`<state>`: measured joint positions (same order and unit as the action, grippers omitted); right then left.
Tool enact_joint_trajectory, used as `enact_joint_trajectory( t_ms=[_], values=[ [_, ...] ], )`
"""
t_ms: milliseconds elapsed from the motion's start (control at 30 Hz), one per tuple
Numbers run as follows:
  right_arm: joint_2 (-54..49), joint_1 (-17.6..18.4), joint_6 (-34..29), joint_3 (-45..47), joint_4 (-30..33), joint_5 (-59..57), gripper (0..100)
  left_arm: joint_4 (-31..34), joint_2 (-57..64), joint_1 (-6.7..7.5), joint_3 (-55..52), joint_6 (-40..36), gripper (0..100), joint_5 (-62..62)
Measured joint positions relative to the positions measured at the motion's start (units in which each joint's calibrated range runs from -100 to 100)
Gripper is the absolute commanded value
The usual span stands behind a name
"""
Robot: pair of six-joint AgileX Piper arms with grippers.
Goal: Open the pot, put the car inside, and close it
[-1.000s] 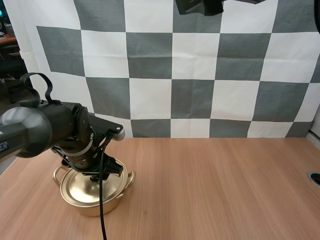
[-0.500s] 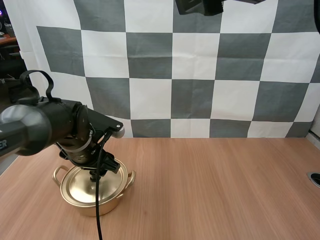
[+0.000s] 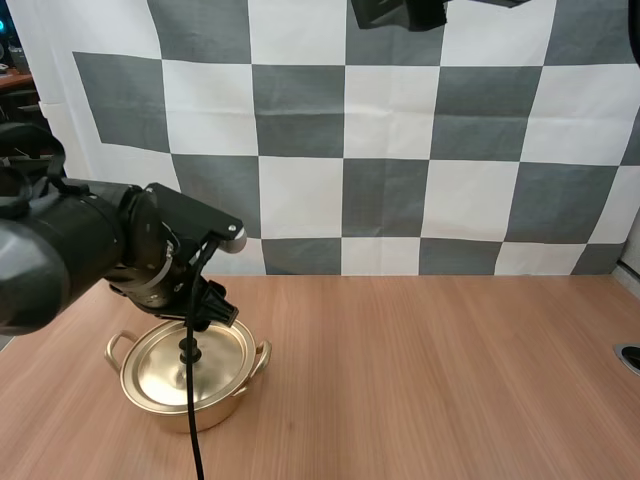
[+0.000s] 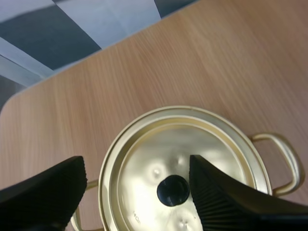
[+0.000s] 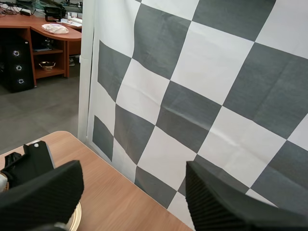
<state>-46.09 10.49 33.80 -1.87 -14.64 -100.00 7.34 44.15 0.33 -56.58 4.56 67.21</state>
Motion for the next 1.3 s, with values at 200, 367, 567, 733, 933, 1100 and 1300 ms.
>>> enact_joint_trajectory(
  t_ms=[200,367,567,733,933,1100,1300],
  values=[
    [0.0,0.0,1.0,0.0,0.3,0.0,92,0.1,7.4,0.0,5.6,-2.8,0,4.4],
    [-0.1,0.0,1.5,0.0,1.3,0.0,0,0.1,13.5,0.0,11.5,-2.7,0,7.7],
    [-0.6,0.0,-1.3,0.0,8.1,0.0,0,0.7,19.5,0.0,17.0,-3.7,0,8.1],
    [-1.7,0.0,-3.5,0.0,13.7,0.0,0,0.7,23.4,0.0,17.3,-4.3,0,4.1],
    [-8.2,-0.7,-9.3,1.3,24.6,0.1,0,0.3,27.5,0.18,15.9,-12.3,0,-8.6],
    [-13.9,-2.0,-13.4,7.7,25.1,0.0,0,1.0,30.5,1.26,11.7,-16.0,0,-14.3],
    [-19.3,-2.0,-19.4,16.8,28.5,1.7,0,0.6,34.6,1.43,5.3,-16.5,0,-21.9]
  ],
)
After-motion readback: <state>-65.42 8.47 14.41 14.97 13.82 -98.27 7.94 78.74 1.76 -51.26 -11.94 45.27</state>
